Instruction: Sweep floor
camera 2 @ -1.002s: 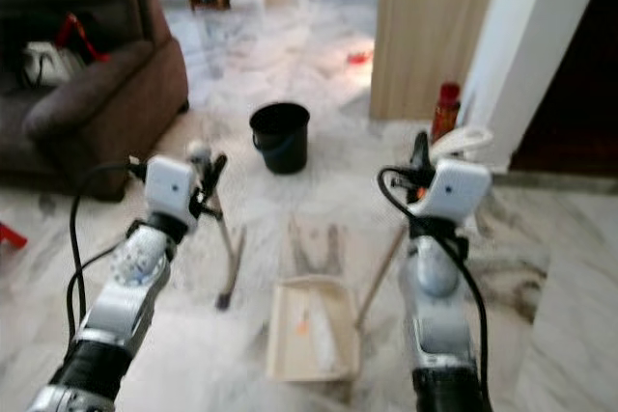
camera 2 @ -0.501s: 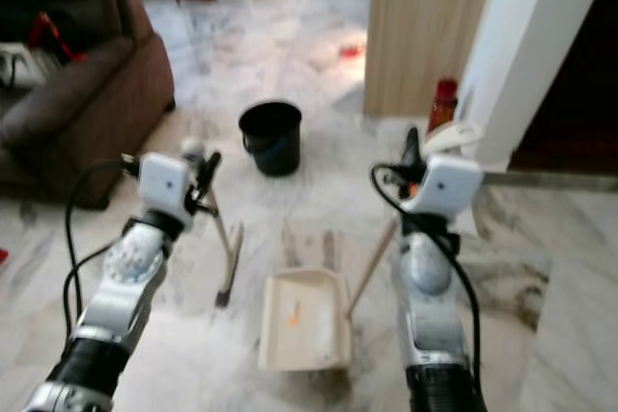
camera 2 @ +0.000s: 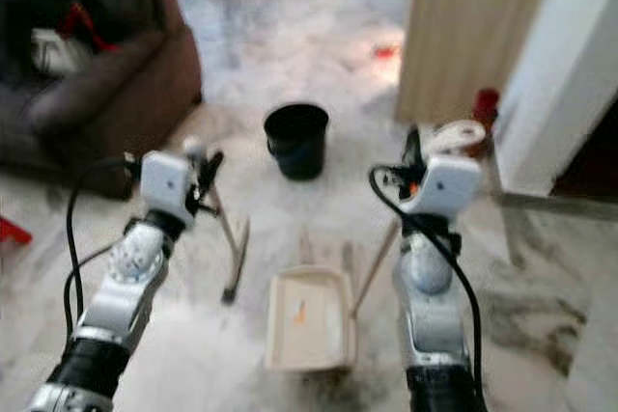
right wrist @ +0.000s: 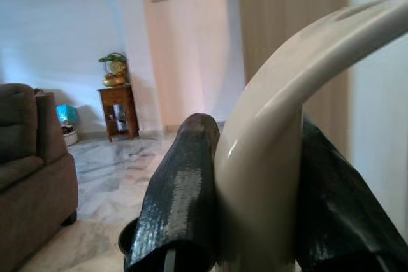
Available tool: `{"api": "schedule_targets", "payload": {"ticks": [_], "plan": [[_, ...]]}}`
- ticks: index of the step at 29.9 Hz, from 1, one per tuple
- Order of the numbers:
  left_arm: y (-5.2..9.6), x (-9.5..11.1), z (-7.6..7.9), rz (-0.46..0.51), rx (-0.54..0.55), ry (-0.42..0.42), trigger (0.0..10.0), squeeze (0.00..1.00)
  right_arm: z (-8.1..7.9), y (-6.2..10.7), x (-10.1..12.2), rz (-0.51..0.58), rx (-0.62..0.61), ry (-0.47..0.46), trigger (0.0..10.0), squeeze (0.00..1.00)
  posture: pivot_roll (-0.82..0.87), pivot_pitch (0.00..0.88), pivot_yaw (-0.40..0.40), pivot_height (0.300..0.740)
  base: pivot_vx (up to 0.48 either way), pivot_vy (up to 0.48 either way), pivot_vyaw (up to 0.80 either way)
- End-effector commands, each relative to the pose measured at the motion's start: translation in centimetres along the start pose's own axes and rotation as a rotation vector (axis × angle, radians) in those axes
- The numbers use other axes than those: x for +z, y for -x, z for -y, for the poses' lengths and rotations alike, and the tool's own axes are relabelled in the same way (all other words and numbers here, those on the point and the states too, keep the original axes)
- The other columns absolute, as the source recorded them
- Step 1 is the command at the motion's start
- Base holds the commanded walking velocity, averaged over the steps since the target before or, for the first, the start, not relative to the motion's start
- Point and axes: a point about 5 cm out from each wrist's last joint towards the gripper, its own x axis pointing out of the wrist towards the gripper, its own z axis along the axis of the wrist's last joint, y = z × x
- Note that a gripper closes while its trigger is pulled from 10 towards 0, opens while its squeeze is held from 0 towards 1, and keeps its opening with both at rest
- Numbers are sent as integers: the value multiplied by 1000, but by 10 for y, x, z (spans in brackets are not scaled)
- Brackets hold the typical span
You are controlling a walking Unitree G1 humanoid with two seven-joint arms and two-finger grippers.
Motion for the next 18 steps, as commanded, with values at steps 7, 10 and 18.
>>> {"api": "schedule_targets", "payload": {"ticks": [7,10,18], "plan": [[-2,10,-10,43,22,-44,10000,0,-9,-3,14,59,19,-40,10000,0,-27,81,58,740,350,0,0],[-1,10,-10,44,23,-46,10000,0,-10,-3,15,66,17,-44,10000,0,-27,78,58,740,350,0,0],[3,9,-13,41,23,-57,10000,0,-10,-3,15,67,17,-48,10000,0,-30,66,61,740,360,0,0]]}}
